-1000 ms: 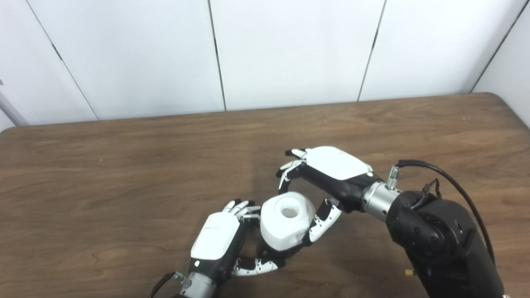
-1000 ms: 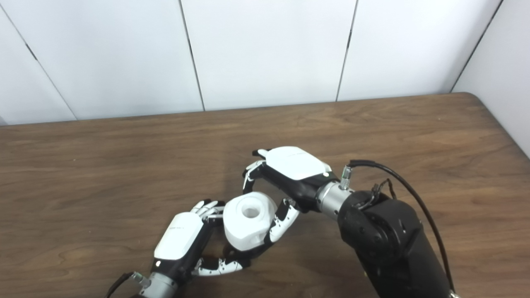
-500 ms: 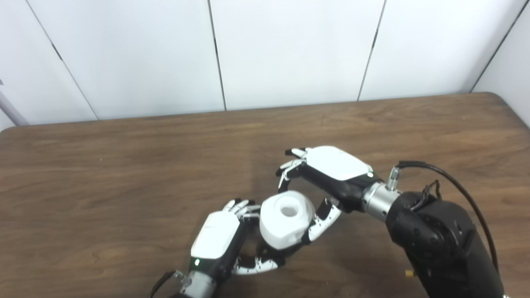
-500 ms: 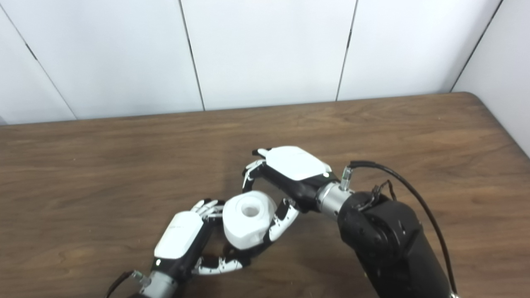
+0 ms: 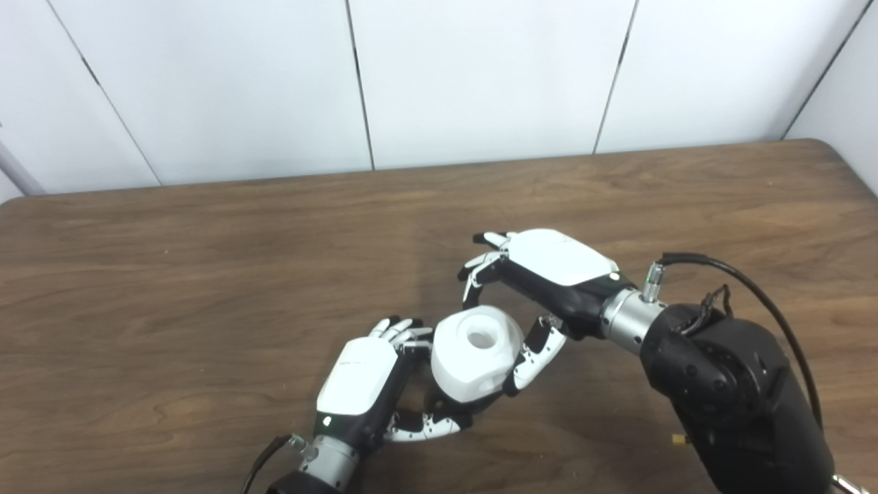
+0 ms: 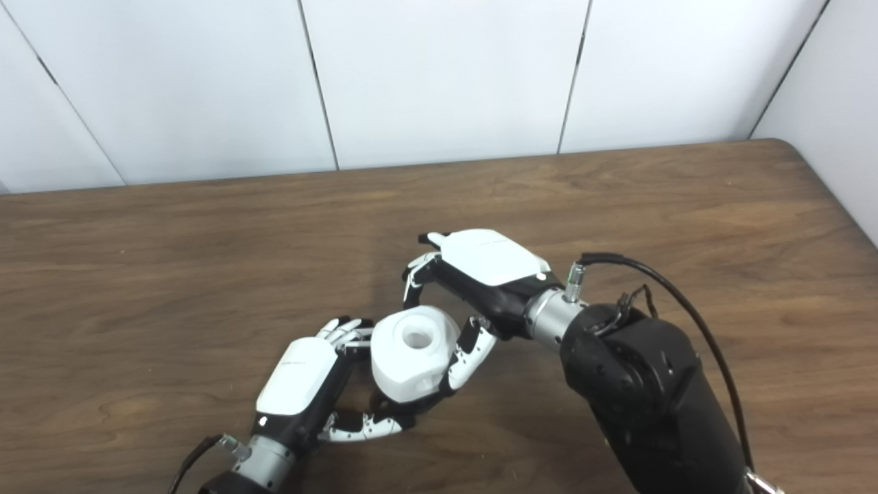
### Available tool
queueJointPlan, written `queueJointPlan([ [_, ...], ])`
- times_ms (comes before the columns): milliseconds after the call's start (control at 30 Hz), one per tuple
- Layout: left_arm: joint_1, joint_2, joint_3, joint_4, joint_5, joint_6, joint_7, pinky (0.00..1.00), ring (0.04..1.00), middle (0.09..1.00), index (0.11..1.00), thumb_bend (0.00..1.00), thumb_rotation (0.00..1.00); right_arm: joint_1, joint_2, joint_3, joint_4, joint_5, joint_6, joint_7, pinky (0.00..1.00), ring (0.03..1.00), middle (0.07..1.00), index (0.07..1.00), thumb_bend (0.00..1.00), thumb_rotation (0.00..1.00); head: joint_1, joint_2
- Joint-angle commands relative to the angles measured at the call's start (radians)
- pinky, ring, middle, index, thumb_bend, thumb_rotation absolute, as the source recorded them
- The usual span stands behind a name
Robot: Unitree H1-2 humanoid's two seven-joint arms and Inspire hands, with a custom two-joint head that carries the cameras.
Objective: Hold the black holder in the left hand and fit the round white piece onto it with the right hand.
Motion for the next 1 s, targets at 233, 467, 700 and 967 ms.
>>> queueJointPlan([
  [233, -0.006, 0.006, -0.002, 0.013, 0.008, -0.008, -0.015, 0.95, 0.887, 0.799, 0.485, 0.52, 0.04, -0.034, -0.002, -0.007, -0.027, -0.005, -0.016, -0.004, 1.00, 0.982, 0.822, 0.481, 0.53, 0.14, -0.002, 0.004],
  [467, -0.005, 0.005, -0.002, 0.011, 0.006, -0.005, -0.019, 0.95, 0.890, 0.801, 0.486, 0.52, 0.04, -0.027, -0.002, -0.009, -0.028, -0.002, -0.015, -0.008, 1.00, 0.990, 0.822, 0.481, 0.53, 0.13, 0.002, 0.008],
  [700, -0.005, 0.004, -0.002, 0.012, 0.007, -0.007, -0.015, 0.95, 0.888, 0.800, 0.486, 0.52, 0.04, -0.019, -0.001, -0.007, -0.029, -0.008, -0.014, -0.007, 1.00, 0.991, 0.824, 0.481, 0.53, 0.13, 0.001, 0.009],
  [967, -0.004, 0.004, -0.002, 0.006, 0.005, -0.005, -0.020, 0.95, 0.889, 0.801, 0.486, 0.52, 0.04, -0.005, -0.001, -0.007, -0.034, -0.010, -0.016, -0.011, 1.00, 0.987, 0.831, 0.482, 0.53, 0.14, 0.001, 0.011],
])
